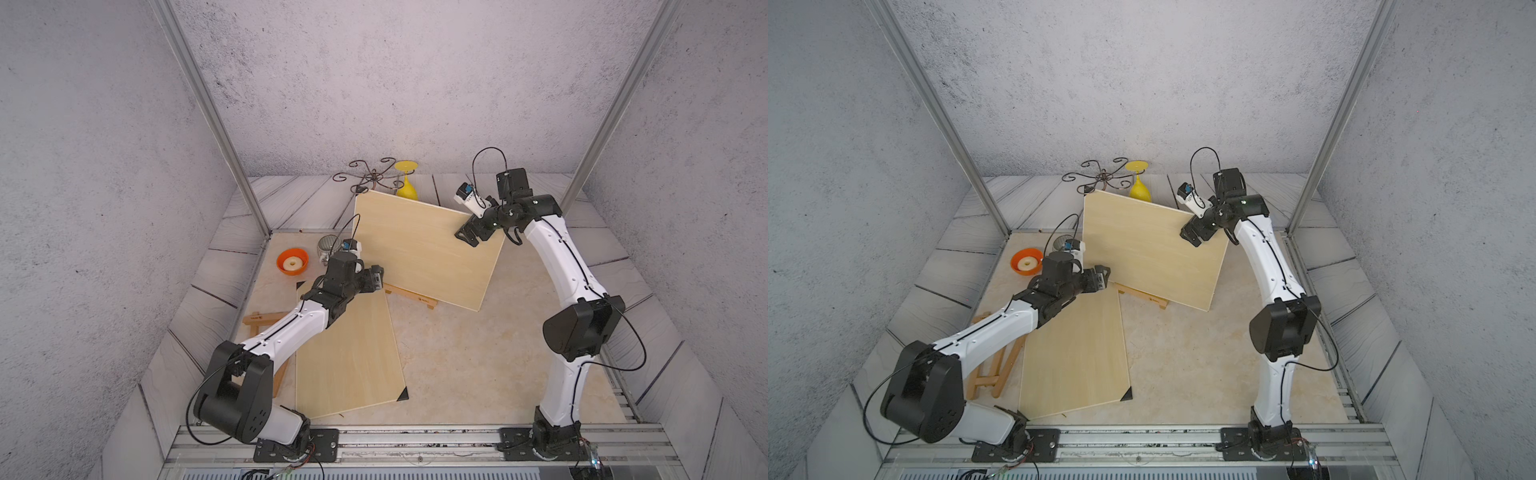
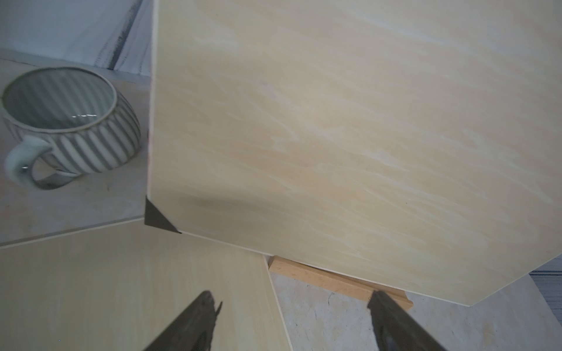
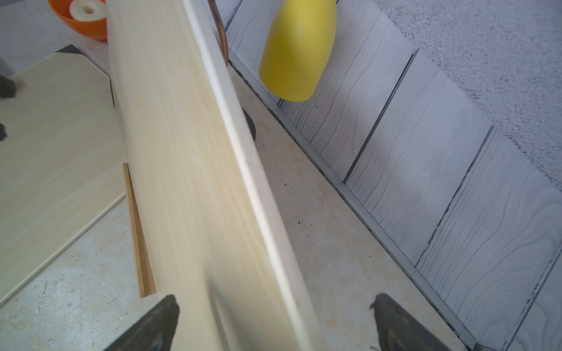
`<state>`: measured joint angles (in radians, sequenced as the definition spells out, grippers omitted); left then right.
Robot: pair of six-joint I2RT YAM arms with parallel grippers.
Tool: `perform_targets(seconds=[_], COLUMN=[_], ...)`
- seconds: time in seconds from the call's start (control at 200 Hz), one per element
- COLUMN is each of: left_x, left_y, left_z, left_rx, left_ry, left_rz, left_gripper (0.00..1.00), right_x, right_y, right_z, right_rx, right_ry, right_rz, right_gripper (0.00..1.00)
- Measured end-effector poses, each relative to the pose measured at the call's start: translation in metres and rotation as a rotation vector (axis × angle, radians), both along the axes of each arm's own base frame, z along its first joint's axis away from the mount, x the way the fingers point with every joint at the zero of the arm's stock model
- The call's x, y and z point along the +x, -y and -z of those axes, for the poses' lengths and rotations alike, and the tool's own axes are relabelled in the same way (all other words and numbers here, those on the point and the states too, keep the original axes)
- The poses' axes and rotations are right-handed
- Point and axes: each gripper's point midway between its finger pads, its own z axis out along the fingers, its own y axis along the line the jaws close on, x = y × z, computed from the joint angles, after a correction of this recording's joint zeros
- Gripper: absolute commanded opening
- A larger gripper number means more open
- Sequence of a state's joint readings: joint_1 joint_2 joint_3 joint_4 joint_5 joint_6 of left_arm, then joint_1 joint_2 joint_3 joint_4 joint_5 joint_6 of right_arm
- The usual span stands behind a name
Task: Assemble the easel
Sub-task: Place the drawing board on the easel.
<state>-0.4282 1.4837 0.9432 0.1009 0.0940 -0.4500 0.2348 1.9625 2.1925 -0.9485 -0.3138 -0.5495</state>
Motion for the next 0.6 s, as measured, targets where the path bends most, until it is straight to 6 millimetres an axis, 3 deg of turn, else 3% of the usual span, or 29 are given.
perform_targets(seconds=[0.17, 0.6], left_x=[0.004, 0.015], left_y=[0.012, 0.028], left_z=[0.031, 0.081], left_rx=[0.0, -0.012], left_ry=[-0.056, -0.121], left_rz=[0.039, 0.081], left_gripper=[0.8, 0.8], right_x=[-0.008, -0.034], right_y=[0.004, 0.019], right_z=[-0.01, -0.049], right_rx=[0.008, 0.06], right_ry=[0.019, 0.13], right_rz=[0.02, 0.1], right_gripper=[0.99, 0.99])
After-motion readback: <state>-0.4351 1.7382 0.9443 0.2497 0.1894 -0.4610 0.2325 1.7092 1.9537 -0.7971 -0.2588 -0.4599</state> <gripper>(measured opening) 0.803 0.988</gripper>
